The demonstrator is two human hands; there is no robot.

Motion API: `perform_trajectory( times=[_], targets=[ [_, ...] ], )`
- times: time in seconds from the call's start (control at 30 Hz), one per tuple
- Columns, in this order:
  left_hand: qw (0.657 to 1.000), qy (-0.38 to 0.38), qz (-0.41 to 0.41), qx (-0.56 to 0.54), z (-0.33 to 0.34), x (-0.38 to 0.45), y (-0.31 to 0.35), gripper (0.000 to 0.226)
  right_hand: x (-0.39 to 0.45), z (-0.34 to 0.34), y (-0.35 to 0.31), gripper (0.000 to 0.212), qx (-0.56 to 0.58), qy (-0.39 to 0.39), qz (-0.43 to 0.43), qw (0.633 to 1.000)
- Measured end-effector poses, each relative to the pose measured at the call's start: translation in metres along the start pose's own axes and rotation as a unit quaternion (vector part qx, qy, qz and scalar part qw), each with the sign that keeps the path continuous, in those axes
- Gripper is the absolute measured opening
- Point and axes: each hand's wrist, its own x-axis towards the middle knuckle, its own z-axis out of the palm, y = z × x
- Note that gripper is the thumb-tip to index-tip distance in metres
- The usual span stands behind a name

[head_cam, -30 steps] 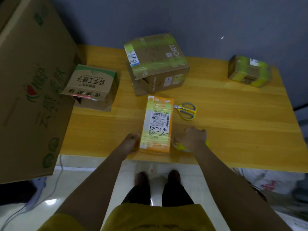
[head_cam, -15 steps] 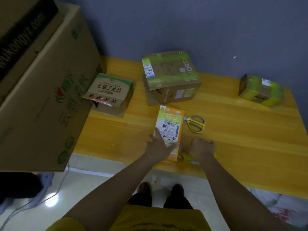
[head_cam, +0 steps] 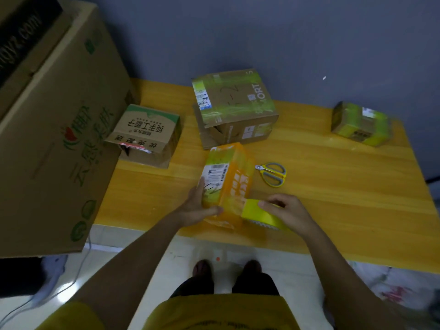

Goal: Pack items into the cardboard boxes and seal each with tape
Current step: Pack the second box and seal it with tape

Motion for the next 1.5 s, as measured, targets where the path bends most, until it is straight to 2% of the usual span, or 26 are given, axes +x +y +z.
perform_trajectory(
  times=[0.07,0.13,0.17,0.27,0.3,0.37,0.47,0.53,0.57,0.6,0.7,0.77,0.87,0.93,1.0,1.13,1.2,1.27,1.43,1.5],
  targets=[
    [0.999,-0.004,0.0,-0.043,-0.005,-0.001,-0.01,0.135,-0.006,0.001,-0.016,0.007,0.035,-0.013,-0.04,0.998],
    [0.999,0.019,0.012,-0.025,-0.005,-0.002,-0.02,0.127,-0.006,0.002,-0.034,0.011,0.035,-0.055,-0.063,0.996],
    [0.998,0.048,0.03,0.005,-0.006,-0.003,-0.024,0.116,-0.005,0.003,-0.043,0.018,0.036,-0.08,-0.07,0.994],
    [0.974,0.149,0.151,0.086,-0.016,-0.015,-0.025,0.075,0.005,0.007,-0.064,0.032,0.016,-0.099,-0.1,0.99],
    [0.962,0.154,0.191,0.119,-0.021,-0.018,-0.022,0.072,0.008,0.011,-0.071,0.032,0.018,-0.091,-0.103,0.99],
    [0.953,0.124,0.224,0.16,-0.028,-0.018,-0.017,0.081,0.013,0.024,-0.084,0.027,0.029,-0.07,-0.117,0.99],
    [0.971,0.096,0.186,0.113,-0.03,-0.013,-0.014,0.097,0.016,0.048,-0.096,0.021,-0.019,-0.014,-0.143,0.989],
    [0.972,0.116,0.176,0.103,-0.03,-0.013,-0.017,0.112,0.017,0.055,-0.097,0.036,-0.095,0.013,-0.139,0.986],
    [0.971,0.124,0.182,0.093,-0.03,-0.012,-0.02,0.117,0.017,0.053,-0.096,0.045,-0.101,-0.003,-0.126,0.987],
    [0.972,0.126,0.184,0.077,-0.03,-0.012,-0.021,0.12,0.017,0.049,-0.091,0.049,-0.065,-0.034,-0.115,0.991],
    [0.976,0.111,0.181,0.058,-0.03,-0.008,-0.024,0.119,0.012,0.035,-0.08,0.039,0.076,-0.093,-0.105,0.987],
    [0.975,0.107,0.183,0.064,-0.03,-0.007,-0.025,0.118,0.006,0.031,-0.075,0.041,0.071,-0.084,-0.12,0.987],
    [0.98,0.094,0.162,0.062,-0.033,-0.006,-0.028,0.12,0.004,0.015,-0.058,0.064,-0.029,-0.006,-0.104,0.994],
    [0.982,0.09,0.156,0.063,-0.032,-0.007,-0.026,0.121,0.008,-0.002,-0.041,0.06,-0.19,0.029,-0.021,0.981],
    [0.982,0.082,0.159,0.065,-0.028,-0.006,-0.024,0.123,0.005,-0.002,-0.025,0.056,-0.314,-0.001,0.059,0.948],
    [0.982,0.075,0.146,0.09,-0.031,-0.003,-0.021,0.124,0.014,0.028,-0.014,0.054,-0.353,-0.005,0.105,0.93],
    [0.977,0.092,0.124,0.149,-0.031,-0.005,-0.015,0.119,0.022,0.039,-0.018,0.056,-0.389,-0.002,0.109,0.915],
    [0.965,0.12,0.073,0.223,-0.024,-0.01,0.0,0.114,0.028,0.046,-0.023,0.063,-0.428,-0.008,0.12,0.896],
    [0.932,0.1,-0.077,0.341,0.012,-0.004,0.047,0.143,0.033,0.063,-0.034,0.064,-0.484,-0.003,0.1,0.869],
    [0.925,0.109,-0.104,0.35,0.024,0.0,0.054,0.139,0.033,0.061,-0.037,0.065,-0.49,-0.005,0.1,0.866]
  ],
)
